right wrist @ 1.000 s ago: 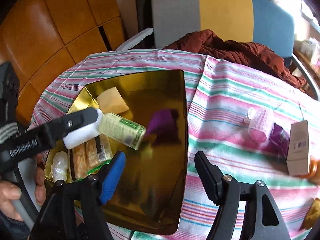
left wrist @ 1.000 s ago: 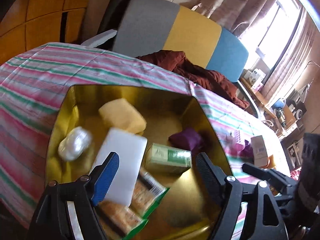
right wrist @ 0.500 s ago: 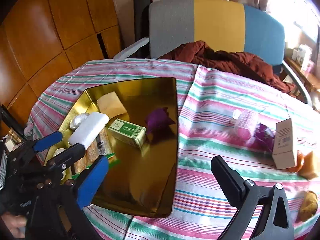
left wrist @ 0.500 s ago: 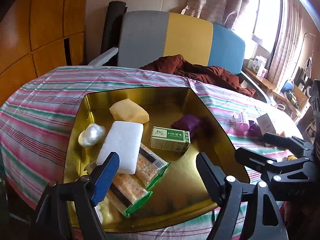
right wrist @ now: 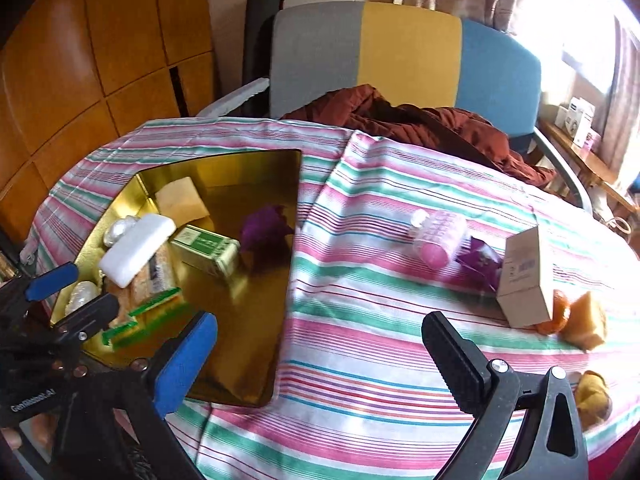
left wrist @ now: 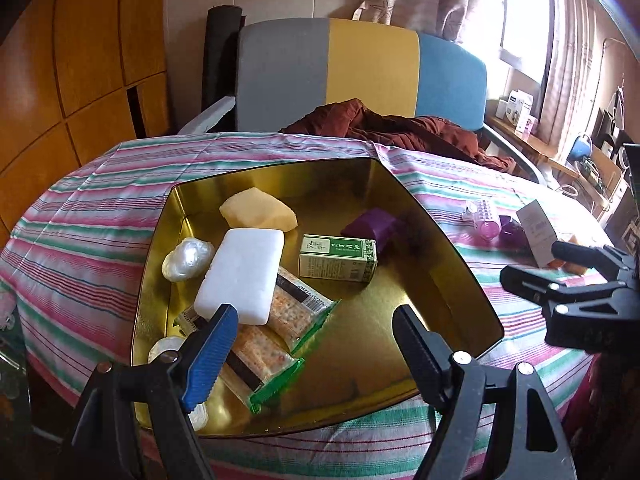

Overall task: Organize objects
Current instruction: 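Move both grippers back over the table toward the remaining items, then grasp the pink hair roller with the left gripper, then hold the pink roller in the left gripper while the right gripper grasps the second purple packet, then drop the pink roller and purple packet into the gold tray with both grippers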

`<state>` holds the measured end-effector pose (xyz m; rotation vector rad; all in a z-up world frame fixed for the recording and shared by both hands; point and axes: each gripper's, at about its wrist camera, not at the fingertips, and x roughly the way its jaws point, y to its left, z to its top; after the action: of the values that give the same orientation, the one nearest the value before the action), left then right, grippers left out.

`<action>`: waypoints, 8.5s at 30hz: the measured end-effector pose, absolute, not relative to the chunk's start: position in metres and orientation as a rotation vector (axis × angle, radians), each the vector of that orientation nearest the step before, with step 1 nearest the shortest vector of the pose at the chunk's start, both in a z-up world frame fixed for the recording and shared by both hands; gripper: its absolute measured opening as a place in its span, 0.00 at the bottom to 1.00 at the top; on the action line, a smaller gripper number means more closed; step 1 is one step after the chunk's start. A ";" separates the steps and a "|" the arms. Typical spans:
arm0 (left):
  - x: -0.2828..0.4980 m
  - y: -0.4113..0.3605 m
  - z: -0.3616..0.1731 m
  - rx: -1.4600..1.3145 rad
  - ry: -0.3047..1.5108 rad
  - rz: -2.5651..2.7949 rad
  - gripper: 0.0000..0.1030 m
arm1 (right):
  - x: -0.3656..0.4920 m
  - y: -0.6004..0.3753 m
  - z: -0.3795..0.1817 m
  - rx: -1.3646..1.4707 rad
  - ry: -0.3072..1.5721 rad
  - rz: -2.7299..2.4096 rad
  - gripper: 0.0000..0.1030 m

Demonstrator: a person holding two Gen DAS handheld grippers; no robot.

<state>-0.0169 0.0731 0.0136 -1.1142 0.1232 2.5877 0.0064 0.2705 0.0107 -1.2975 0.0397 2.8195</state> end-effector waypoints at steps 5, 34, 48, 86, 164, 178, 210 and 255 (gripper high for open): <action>-0.014 0.077 0.015 -1.111 0.124 2.571 0.79 | 0.010 0.289 0.013 -1.281 -0.008 2.780 1.00; -0.005 0.138 0.011 -1.116 0.225 2.414 0.79 | 0.014 0.476 0.020 -1.063 0.350 2.495 1.00; -0.021 0.214 0.023 -1.133 0.245 2.253 0.77 | 0.026 0.498 0.019 -1.023 0.529 2.439 1.00; -0.160 0.381 -0.055 -1.383 0.374 2.100 0.76 | 0.036 0.525 0.011 -1.032 0.847 2.429 1.00; 0.031 0.290 -0.059 -0.988 0.430 2.045 0.60 | 0.013 0.445 -0.051 -1.733 0.320 2.483 0.34; 0.044 0.282 -0.044 -1.015 0.433 2.091 0.59 | 0.010 0.445 -0.045 -1.679 0.251 2.522 0.34; -0.016 0.120 0.034 -0.995 0.154 2.494 0.59 | 0.011 0.361 -0.008 -1.544 0.234 2.781 0.34; -0.102 0.058 0.000 -1.237 -0.203 2.525 0.61 | -0.082 0.247 0.019 -1.439 0.170 2.926 1.00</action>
<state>-0.1020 0.0575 0.0003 -1.2370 -0.2027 2.5246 -0.0817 0.2469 0.0188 -1.4389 0.1699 2.9263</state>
